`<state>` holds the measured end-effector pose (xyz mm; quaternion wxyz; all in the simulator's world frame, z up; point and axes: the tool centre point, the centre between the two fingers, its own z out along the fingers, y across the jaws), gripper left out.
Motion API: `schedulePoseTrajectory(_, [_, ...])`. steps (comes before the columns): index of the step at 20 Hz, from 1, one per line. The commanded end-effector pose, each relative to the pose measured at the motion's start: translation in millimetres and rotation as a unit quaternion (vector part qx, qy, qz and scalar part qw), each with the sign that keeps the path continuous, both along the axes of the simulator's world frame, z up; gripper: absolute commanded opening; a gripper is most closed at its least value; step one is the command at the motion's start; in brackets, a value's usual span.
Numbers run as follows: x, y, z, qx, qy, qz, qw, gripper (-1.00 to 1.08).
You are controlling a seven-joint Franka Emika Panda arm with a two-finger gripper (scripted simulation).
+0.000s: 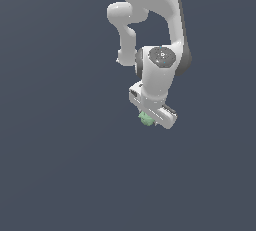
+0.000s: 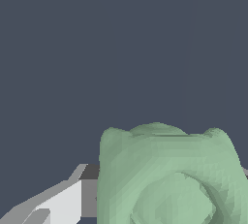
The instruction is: Pick up the object and move it to a goal position.
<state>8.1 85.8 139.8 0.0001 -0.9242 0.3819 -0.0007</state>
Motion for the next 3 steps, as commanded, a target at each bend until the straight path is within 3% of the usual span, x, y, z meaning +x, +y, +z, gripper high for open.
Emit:
schedulePoseTrajectory(1, [1.4,4.1,4.8,0.0,0.001,-0.001,1.0,-1.0])
schedulePoseTrajectory(3, [1.7,5.0,5.8,0.0,0.001,-0.001,1.0,-1.0])
